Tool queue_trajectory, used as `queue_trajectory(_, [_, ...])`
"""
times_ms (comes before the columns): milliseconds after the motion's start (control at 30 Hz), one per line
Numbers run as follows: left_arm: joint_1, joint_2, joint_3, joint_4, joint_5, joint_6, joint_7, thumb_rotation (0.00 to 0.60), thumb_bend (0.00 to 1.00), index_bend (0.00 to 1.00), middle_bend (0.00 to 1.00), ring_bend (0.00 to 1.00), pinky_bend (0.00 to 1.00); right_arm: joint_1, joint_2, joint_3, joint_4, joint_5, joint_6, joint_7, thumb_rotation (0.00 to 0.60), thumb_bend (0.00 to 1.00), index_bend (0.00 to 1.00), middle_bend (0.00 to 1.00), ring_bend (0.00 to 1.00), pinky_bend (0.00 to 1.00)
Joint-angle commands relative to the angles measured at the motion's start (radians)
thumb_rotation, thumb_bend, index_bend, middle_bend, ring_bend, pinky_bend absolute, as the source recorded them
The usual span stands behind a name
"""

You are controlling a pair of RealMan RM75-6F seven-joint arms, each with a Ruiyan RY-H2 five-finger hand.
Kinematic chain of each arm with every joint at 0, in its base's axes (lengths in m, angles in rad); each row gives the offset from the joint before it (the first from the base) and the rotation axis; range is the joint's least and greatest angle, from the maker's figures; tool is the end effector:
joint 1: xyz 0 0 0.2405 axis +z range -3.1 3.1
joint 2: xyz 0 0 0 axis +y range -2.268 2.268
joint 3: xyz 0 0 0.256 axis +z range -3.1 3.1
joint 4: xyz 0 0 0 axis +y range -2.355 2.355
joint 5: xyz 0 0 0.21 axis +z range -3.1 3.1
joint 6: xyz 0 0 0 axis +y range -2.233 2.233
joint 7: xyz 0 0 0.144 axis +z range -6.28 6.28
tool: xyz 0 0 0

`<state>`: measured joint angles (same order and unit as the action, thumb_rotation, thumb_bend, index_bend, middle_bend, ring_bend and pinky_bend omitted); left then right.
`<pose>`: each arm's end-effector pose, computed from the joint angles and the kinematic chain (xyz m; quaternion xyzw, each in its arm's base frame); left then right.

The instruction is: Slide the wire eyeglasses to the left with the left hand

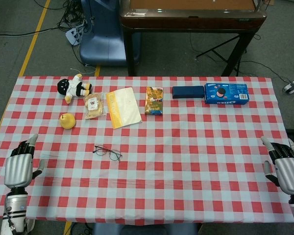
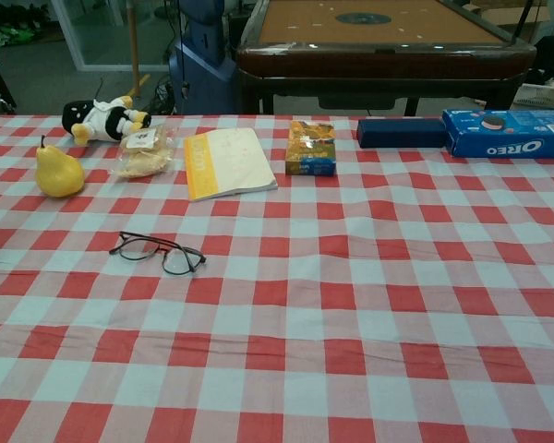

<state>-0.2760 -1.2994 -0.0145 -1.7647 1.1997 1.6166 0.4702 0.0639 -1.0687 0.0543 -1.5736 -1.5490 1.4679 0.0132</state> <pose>-0.2646 0.2174 0.1123 -0.5725 -0.3591 -0.3358 0.6562 -0.3203 -0.1760 0.1750 0.6192 -0.3644 0.3658 0.5916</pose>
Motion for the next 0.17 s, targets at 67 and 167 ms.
queue_trajectory(67, [0.051,0.016,0.031,0.008,0.051,0.043,-0.025,0.600,0.40,0.00,0.12,0.15,0.22,0.009,-0.002,0.001,-0.006,-0.004,-0.006,-0.007,0.600,0.60,0.00,0.22,0.18,0.17])
queue_trajectory(167, [0.076,0.022,0.040,0.010,0.073,0.054,-0.031,0.600,0.40,0.00,0.12,0.15,0.22,0.015,-0.003,0.003,-0.010,-0.002,-0.010,-0.011,0.600,0.59,0.00,0.22,0.18,0.17])
